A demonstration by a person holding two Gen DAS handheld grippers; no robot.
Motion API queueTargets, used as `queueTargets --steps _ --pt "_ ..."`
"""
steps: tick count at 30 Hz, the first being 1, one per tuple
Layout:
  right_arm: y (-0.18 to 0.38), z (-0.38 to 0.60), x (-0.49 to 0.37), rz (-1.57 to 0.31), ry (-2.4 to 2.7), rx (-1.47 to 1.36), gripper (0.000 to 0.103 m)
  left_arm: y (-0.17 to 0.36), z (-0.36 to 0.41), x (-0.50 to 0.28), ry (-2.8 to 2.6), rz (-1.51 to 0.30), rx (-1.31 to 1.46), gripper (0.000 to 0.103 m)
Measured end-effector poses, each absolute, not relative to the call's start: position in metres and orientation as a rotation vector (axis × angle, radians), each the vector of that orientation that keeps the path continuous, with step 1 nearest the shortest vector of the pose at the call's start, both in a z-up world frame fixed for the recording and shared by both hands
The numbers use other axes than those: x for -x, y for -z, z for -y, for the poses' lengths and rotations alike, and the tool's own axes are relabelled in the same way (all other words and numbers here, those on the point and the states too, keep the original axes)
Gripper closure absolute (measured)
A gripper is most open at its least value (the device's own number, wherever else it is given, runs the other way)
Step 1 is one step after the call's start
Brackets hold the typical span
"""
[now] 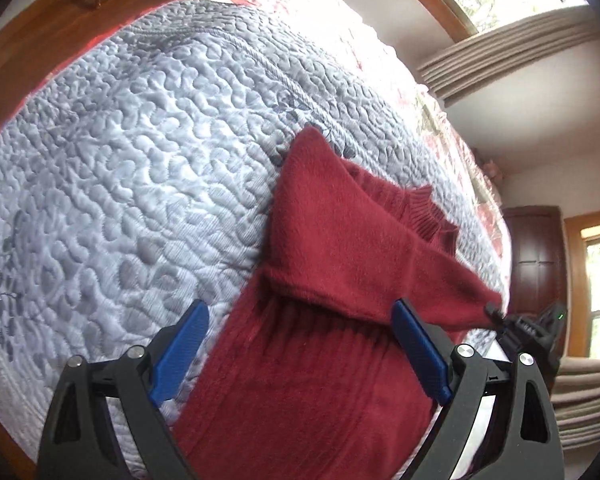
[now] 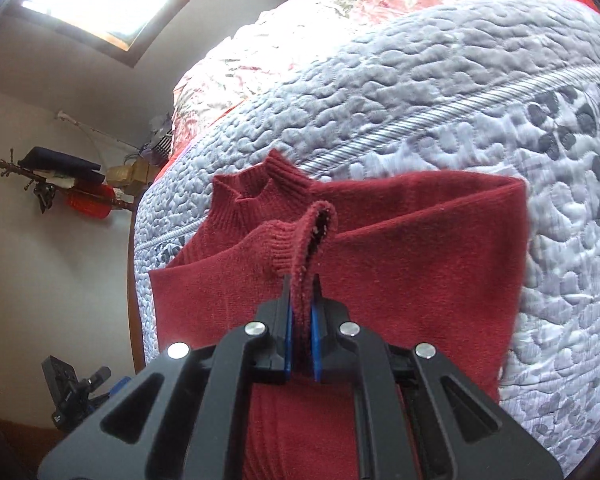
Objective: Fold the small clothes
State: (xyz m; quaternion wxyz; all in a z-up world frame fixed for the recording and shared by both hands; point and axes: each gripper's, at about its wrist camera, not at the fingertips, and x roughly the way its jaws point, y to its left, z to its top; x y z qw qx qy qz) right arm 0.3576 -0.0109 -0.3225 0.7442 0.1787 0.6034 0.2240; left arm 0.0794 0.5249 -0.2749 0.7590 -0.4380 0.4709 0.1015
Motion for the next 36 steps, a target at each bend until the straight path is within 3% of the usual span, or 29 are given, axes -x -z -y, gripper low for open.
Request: queueTargets --steps 4,9,18,21,22,23,27,29,34,36 --pt "0.339 0.038 -0.357 -1.342 -0.451 -0.422 0.097 0.291 -0.545 -0.096 -0.155 -0.980 1.125 0.010" --pt "0.347 0.060 -0.350 -1.343 -0.426 -0.444 0.097 0.294 -0.540 -0.129 -0.054 -0.964 1.126 0.010" --pt "0.384 0.085 -0.347 -1.406 -0.377 -0.456 0.097 0.347 -0.520 -0.161 0.048 -1.031 1.241 0.010" --pt "0.383 0.085 -0.350 -1.390 -0.399 -0.484 0.080 0.356 -0.510 -0.164 0.053 -1.060 1.226 0.010" --pt "0.381 0.085 -0.352 -1.379 -0.398 -0.479 0.067 0.357 -0.507 -0.165 0.051 -1.070 1.214 0.010" --pt "0.379 0.084 -0.355 -1.369 -0.394 -0.464 0.064 0.357 -0.503 -0.166 0.054 -1.077 1.198 0.010" --pt "0.384 0.078 -0.367 -1.390 -0.406 -0.461 0.066 0.355 -0.490 -0.171 0.050 -1.110 1.111 0.010" --pt "0.382 0.072 -0.370 -1.380 -0.412 -0.426 0.097 0.358 -0.486 -0.173 0.032 -1.133 1.075 0.010" --pt "0.347 0.068 -0.366 -1.212 -0.441 -0.337 0.097 0.369 -0.474 -0.174 0.007 -1.168 0.987 0.010" --pt "0.355 0.073 -0.367 -1.237 -0.410 -0.332 0.097 0.369 -0.470 -0.174 -0.001 -1.163 0.967 0.010"
